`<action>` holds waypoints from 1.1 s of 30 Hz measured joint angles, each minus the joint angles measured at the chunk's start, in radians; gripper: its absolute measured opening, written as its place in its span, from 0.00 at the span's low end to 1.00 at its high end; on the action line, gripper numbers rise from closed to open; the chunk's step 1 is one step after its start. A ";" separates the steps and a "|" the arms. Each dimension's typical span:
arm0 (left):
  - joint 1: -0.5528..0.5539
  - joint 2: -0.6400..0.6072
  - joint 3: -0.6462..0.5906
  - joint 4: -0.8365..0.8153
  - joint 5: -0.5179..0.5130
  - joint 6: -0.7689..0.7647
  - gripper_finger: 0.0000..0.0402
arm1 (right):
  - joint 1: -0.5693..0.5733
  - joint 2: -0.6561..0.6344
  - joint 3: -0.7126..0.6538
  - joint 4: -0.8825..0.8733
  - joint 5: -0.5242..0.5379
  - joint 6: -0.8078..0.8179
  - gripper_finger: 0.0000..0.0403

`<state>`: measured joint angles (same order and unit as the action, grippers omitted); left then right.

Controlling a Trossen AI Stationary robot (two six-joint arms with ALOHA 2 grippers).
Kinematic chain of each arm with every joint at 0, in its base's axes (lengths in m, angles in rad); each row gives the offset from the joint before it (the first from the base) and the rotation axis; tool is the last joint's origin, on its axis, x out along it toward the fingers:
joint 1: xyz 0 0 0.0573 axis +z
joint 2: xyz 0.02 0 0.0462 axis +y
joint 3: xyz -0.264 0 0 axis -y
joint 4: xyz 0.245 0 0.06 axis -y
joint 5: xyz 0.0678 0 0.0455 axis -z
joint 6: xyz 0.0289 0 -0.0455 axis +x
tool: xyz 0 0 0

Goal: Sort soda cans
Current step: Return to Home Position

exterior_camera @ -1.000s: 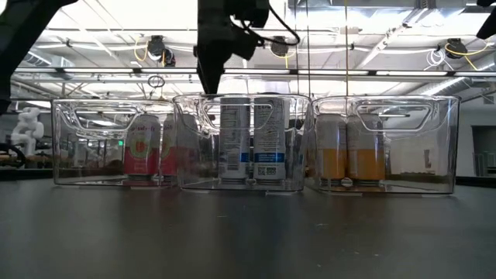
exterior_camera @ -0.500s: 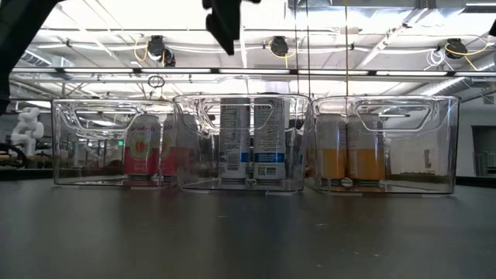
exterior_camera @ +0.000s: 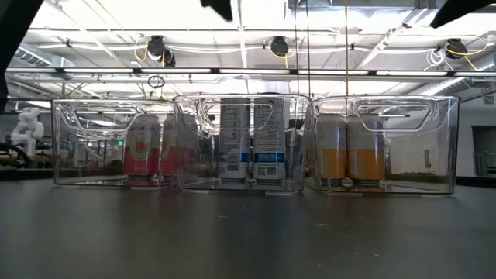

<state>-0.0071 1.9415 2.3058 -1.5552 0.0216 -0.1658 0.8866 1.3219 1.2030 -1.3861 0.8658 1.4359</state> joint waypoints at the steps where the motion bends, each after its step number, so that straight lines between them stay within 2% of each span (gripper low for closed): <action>1: -0.015 0.000 0.000 0.006 0.027 0.007 0.84 | -0.015 -0.007 0.000 0.000 0.002 -0.021 0.95; 3: -0.046 -0.001 -0.011 0.057 0.063 0.015 0.84 | -0.047 -0.022 0.000 0.005 0.004 -0.066 0.95; 10: -0.130 0.000 -0.126 0.302 0.056 0.093 0.84 | -0.166 -0.075 0.000 0.116 0.000 -0.323 0.95; 14: -0.144 0.000 -0.233 0.421 0.083 0.093 0.84 | -0.224 -0.101 -0.018 0.236 -0.001 -0.485 0.95; 18: -0.140 -0.047 -0.382 0.602 0.151 0.093 0.84 | -0.260 -0.155 -0.123 0.403 -0.037 -0.583 0.95; 22: -0.139 -0.177 -0.620 0.823 0.162 0.063 0.84 | -0.273 -0.255 -0.300 0.618 -0.122 -0.628 0.95; 26: -0.138 -0.348 -0.930 1.049 0.161 -0.001 0.84 | -0.274 -0.378 -0.473 0.846 -0.208 -0.709 0.95; 33: -0.131 -0.708 -1.483 1.539 0.150 -0.032 0.84 | -0.319 -0.636 -0.643 1.063 -0.294 -0.895 0.95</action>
<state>-0.1376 1.2331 0.8230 -0.0157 0.1715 -0.1976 0.5673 0.6856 0.5600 -0.3228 0.5714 0.5412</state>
